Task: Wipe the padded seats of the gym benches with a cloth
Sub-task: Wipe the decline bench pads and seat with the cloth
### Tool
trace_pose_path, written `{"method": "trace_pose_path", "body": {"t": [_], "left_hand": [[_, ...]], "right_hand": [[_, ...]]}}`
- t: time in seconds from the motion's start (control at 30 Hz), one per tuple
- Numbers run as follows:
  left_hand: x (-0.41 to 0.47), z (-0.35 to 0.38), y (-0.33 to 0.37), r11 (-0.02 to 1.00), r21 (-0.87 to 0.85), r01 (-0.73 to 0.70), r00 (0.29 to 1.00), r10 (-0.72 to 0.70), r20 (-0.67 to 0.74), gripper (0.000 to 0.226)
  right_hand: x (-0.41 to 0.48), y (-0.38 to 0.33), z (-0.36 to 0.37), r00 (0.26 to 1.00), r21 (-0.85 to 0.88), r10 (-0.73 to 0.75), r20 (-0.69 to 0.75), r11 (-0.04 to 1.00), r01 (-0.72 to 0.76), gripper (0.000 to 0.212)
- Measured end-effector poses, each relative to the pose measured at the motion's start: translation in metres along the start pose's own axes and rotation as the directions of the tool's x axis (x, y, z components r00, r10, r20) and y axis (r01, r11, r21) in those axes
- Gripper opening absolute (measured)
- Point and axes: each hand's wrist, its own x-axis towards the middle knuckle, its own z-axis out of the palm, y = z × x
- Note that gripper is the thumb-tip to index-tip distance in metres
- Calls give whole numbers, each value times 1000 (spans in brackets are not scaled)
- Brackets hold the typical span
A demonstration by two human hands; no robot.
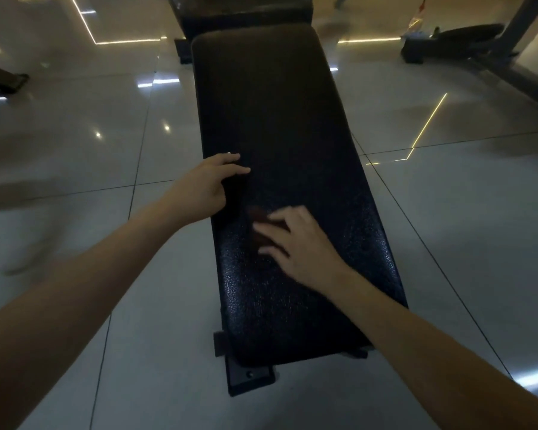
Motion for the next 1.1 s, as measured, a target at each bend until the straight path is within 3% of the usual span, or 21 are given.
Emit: {"method": "trace_pose_path", "body": {"t": [0.17, 0.3, 0.47, 0.6, 0.73, 0.83, 0.9, 1.0, 1.1], "left_hand": [[3, -4, 0, 1000, 11, 10, 1000, -10, -25, 70], [5, -7, 3, 1000, 5, 2, 999, -2, -34, 73], [4, -8, -3, 1000, -5, 16, 1000, -17, -19, 77], [4, -7, -3, 1000, 10, 12, 999, -11, -37, 74], [3, -7, -3, 1000, -13, 3, 999, -3, -42, 73], [3, -7, -4, 999, -44, 5, 999, -7, -37, 76], [3, -8, -6, 996, -91, 20, 999, -22, -31, 79], [3, -9, -7, 983, -165, 78, 996, -85, -35, 77], [5, -12, -8, 947, -305, 106, 993, -118, -21, 70]], "right_hand": [[72, 39, 1, 991, -102, 110, -72, 988, -117, 38], [77, 31, 2, 980, -87, 175, -98, 979, -183, 38], [12, -34, 9, 997, 113, 10, 80, 993, -19, 38], [-34, -73, 4, 949, 195, -162, 271, 975, 111, 36], [-44, -67, 1, 900, 180, -331, 284, 940, 289, 31], [-29, -52, 3, 866, 139, -403, 297, 915, 378, 39], [-4, -33, 6, 910, 105, -334, 247, 942, 318, 40], [50, 8, 11, 992, 7, -108, 63, 994, 107, 33], [98, 32, 18, 997, -103, 60, -48, 993, -65, 34]]}}
